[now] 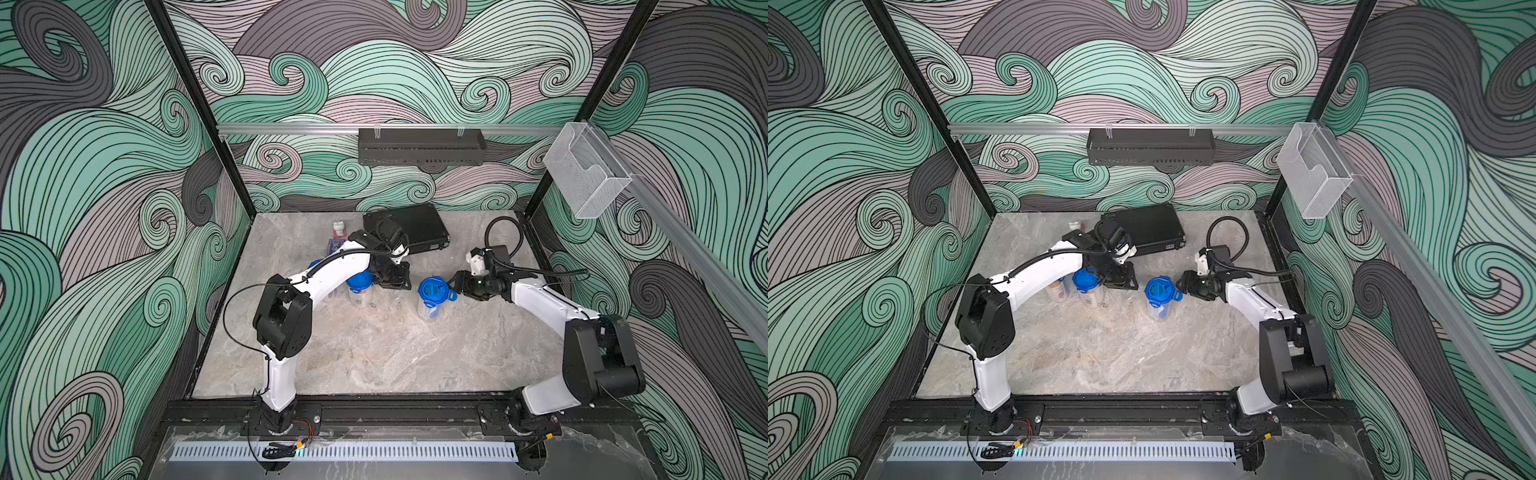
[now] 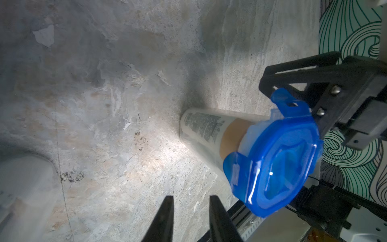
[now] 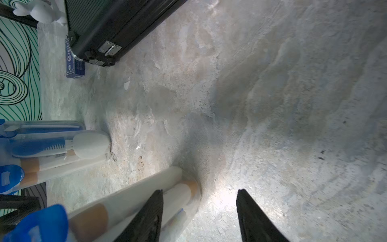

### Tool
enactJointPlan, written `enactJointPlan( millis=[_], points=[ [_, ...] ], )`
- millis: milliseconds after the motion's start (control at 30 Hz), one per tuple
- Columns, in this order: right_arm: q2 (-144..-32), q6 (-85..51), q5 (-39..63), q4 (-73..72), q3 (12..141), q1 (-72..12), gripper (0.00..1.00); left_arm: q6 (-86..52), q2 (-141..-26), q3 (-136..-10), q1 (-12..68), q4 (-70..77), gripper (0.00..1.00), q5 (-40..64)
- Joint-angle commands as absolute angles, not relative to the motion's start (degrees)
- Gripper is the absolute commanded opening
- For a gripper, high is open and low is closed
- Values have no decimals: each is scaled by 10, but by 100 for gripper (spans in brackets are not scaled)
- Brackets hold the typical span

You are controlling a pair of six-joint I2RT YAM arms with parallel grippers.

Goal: Take out toiletry kits
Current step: Adjust the container at the center of the board.

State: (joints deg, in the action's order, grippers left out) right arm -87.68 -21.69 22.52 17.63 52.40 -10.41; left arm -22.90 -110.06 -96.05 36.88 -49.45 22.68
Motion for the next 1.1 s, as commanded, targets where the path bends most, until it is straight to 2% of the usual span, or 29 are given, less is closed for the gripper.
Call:
enactJointPlan(
  millis=[0,367,800,1067],
  points=[
    [-896,-215,253,169,553,-112,57,-222,-1082,-957,366,-512,30,224],
    [-970,-200,364,131,593,-119,57,-228,-1063,-919,368,-485,29,253],
    [-1049,-179,443,119,653,-135,58,-220,-1022,-890,371,-486,30,264],
    [-1072,-162,432,142,682,-137,61,-212,-1006,-877,371,-494,30,266]
  ],
)
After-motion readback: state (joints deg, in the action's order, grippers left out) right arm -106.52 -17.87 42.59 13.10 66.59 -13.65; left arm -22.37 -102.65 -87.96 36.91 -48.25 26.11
